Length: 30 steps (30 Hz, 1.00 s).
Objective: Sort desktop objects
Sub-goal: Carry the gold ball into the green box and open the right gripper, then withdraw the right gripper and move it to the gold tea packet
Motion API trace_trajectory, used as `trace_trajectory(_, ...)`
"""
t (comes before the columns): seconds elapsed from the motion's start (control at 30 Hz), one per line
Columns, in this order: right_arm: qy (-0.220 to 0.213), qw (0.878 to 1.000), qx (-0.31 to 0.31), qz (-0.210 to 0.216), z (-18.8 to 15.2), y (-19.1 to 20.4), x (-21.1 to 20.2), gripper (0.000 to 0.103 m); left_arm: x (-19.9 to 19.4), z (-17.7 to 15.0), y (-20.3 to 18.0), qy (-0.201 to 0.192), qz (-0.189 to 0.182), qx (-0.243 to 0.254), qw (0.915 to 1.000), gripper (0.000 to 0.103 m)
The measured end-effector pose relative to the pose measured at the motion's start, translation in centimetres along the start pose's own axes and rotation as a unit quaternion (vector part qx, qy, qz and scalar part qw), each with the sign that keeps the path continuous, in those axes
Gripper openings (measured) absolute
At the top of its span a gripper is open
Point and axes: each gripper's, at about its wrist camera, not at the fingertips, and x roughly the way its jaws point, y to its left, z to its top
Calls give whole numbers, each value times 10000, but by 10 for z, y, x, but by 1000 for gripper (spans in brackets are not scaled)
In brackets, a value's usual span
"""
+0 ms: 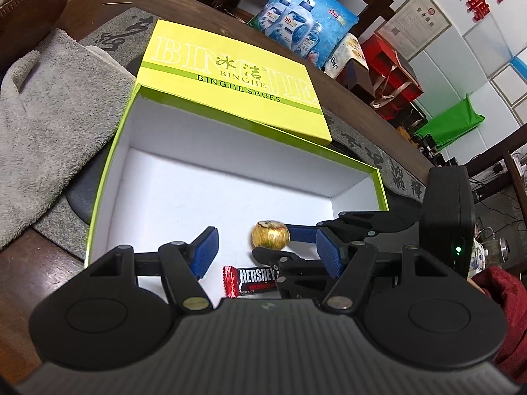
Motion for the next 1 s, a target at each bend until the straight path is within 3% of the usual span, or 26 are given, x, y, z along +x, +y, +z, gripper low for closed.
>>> trace_trajectory(0.23,-151,9998,-20,-105,-5,1,-11,46,-9,-7,-5,-35,43,183,9998,66)
trace_trajectory(0.5,-795,9966,-158,-140,-26,11,-58,56,-22,-20,-16,-62,132,491,9987,66)
trace_trajectory(0.7,-1267,9916,-250,-75,-56,24,-101,56,-29,-38,-21,-28,145,658,9977,67)
trace_trajectory(1.0,-1526,9875,-385,111,-116,48,-140,63,-46,-68,-34,-79,74,1098,9939,67)
